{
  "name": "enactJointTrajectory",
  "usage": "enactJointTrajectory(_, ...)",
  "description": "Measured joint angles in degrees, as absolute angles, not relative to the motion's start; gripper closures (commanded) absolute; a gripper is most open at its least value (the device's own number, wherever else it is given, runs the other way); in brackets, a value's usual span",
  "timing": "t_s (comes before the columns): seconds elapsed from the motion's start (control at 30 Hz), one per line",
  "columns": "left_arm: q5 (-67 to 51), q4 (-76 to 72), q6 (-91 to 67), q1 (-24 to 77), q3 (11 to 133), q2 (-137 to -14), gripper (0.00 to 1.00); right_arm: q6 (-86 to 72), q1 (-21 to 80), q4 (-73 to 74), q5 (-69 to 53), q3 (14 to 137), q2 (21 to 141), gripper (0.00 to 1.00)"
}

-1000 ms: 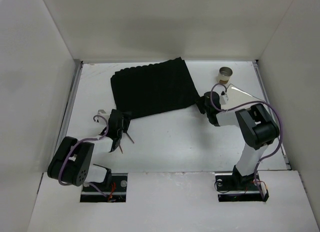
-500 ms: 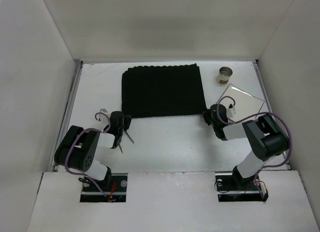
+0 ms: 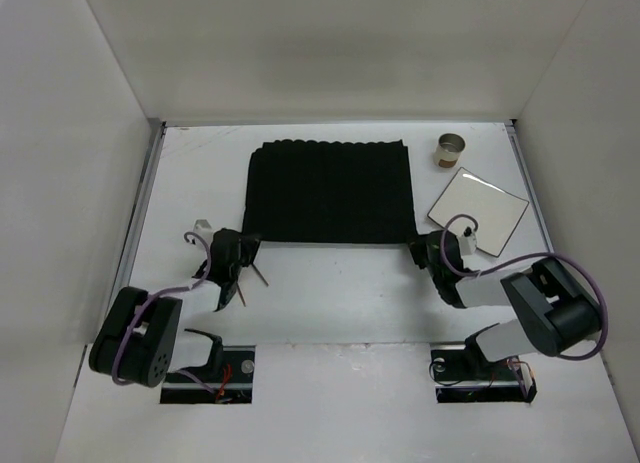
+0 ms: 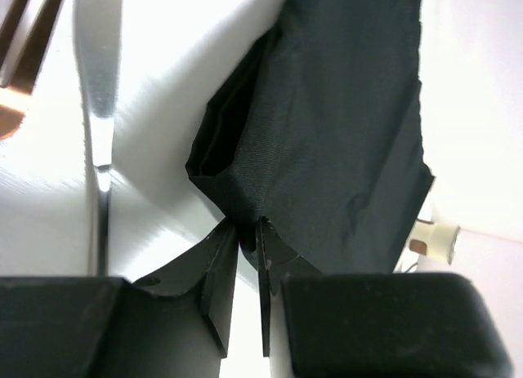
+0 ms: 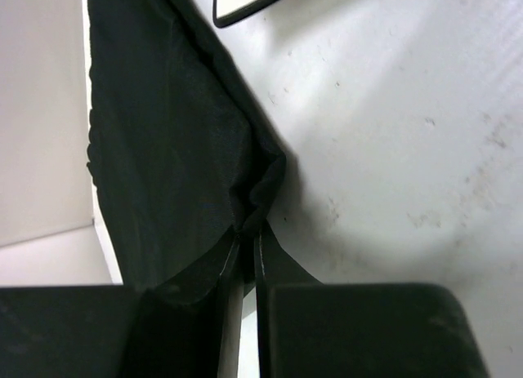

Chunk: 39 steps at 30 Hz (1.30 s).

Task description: Set the dinner table for one person

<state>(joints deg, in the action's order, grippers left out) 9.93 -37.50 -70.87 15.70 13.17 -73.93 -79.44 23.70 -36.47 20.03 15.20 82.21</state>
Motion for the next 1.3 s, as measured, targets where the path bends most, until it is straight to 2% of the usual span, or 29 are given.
enactJointTrajectory(0.03,9.98,-36.47,-70.48,15.77,13.13,-72.40,0.83,-79.79,23.88,-36.42,20.29,14.87,81.80,0.70)
enactJointTrajectory(0.13,11.40,-33.19,-69.23,16.21,13.13,-68.14,0.61,-80.12,24.05,-35.73,21.98,14.31,80.60,0.42)
enactJointTrajectory(0.23,12.71,-30.15,-68.29,16.95,13.13,-64.16,0.44,-79.31,24.08,-34.41,23.14,14.17,78.52,0.33)
enactJointTrajectory(0.27,13.10,-28.86,-67.85,17.32,13.13,-62.50,0.42,-78.91,24.08,-33.78,23.40,14.17,77.32,0.31)
enactJointTrajectory(0.33,14.00,-25.96,-66.81,18.28,13.13,-58.54,0.41,-77.47,24.10,-31.90,23.73,14.17,74.06,0.29)
enactJointTrajectory(0.37,14.59,-24.34,-66.32,18.98,13.13,-56.07,0.43,-76.53,24.10,-30.74,23.86,14.17,72.07,0.28)
enactJointTrajectory(0.43,16.25,-21.43,-64.86,20.82,13.26,-51.11,0.57,-74.46,24.45,-27.77,24.43,14.33,67.48,0.28)
enactJointTrajectory(0.47,17.43,-19.90,-63.81,22.15,13.54,-48.84,0.62,-73.28,24.91,-26.00,24.88,14.57,65.30,0.31)
enactJointTrajectory(0.53,19.66,-17.82,-61.49,25.52,14.76,-46.50,0.74,-70.46,26.50,-22.72,25.89,15.44,61.30,0.46)
enactJointTrajectory(0.6,21.63,-16.75,-58.96,29.50,17.06,-47.48,0.81,-67.81,28.60,-20.40,26.61,16.82,59.11,0.68)
enactJointTrajectory(0.63,22.33,-16.84,-57.91,31.35,18.44,-49.17,0.84,-66.41,29.78,-19.42,26.74,17.82,58.94,0.76)
enactJointTrajectory(0.73,22.92,-18.50,-55.37,35.35,22.81,-57.60,0.88,-62.89,34.02,-18.00,26.24,22.68,63.00,0.89)
enactJointTrajectory(0.83,22.50,-21.61,-53.63,37.17,26.24,-67.75,0.89,-59.57,37.32,-19.11,23.31,30.55,73.54,0.94)
enactJointTrajectory(1.03,19.90,-25.52,-52.99,37.52,31.03,-82.56,0.89,-58.04,41.21,-23.55,17.82,43.18,93.95,0.94)
enactJointTrajectory(1.3,17.41,-31.31,-54.22,36.73,31.97,-92.07,0.89,-60.95,43.18,-24.34,15.94,44.99,103.59,0.95)
